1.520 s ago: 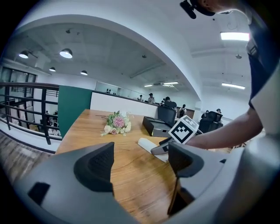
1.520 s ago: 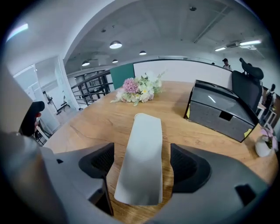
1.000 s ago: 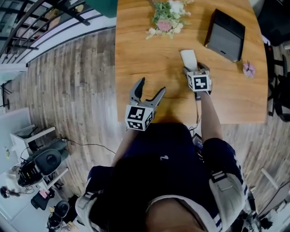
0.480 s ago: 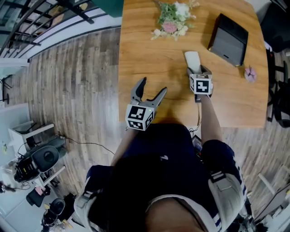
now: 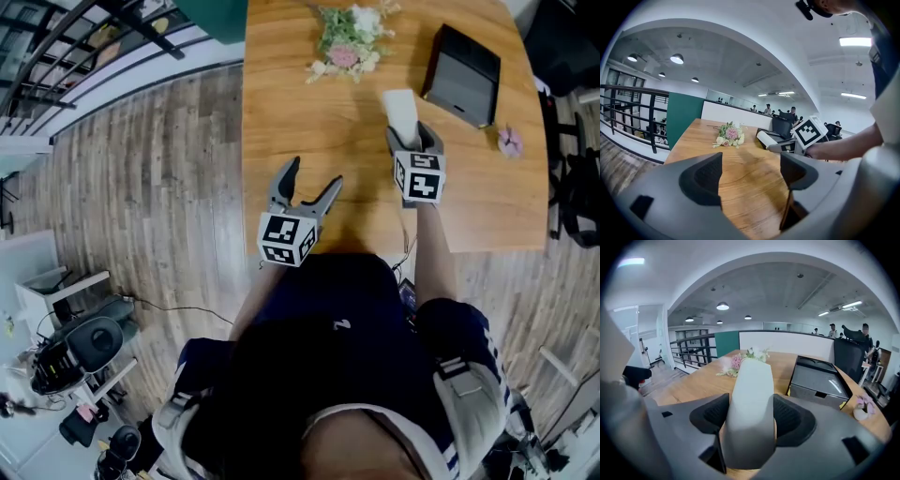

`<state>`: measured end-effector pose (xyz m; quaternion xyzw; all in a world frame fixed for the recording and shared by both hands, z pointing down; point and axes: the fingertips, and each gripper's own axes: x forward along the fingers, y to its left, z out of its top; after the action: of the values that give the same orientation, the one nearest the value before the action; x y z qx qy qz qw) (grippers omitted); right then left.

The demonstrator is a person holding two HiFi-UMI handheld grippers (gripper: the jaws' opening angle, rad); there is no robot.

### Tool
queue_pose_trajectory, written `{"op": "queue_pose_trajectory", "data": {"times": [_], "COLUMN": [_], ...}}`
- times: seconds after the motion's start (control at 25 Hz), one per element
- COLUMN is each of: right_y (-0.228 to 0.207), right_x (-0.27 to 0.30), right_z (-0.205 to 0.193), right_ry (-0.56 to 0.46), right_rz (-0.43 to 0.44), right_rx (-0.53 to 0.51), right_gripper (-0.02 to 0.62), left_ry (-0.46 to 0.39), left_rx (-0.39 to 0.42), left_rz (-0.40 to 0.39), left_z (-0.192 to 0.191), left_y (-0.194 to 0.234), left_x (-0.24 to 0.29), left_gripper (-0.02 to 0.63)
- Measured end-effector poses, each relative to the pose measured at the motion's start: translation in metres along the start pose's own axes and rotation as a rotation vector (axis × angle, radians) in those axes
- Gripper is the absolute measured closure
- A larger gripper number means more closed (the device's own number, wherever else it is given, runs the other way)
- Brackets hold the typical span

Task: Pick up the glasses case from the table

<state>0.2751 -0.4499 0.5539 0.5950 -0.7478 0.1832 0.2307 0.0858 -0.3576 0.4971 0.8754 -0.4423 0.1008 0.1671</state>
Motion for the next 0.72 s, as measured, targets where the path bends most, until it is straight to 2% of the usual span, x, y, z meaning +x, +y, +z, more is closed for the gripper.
{"op": "queue_pose_trajectory", "data": {"times": [0.4,0.72], "right_y": [0.015,0.031], "right_x": [-0.076,-0.138], "right_z": [0.040,0.039], "right_ry": [-0.165,-0.246], "right_rz": [-0.079,-0.146], "right_rx": [-0.021,-0.012], "right_gripper": [0.293,0.293], "left_ry": [-0.025,-0.053], "left_rx": [0.022,0.037], "left_rz": [-0.075,-0.123], "left_z": [0.007,0.009], "left_y": [-0.004,-0.010], "left_x": [-0.005,-0.009], "left_gripper": [0.221,0.221]}}
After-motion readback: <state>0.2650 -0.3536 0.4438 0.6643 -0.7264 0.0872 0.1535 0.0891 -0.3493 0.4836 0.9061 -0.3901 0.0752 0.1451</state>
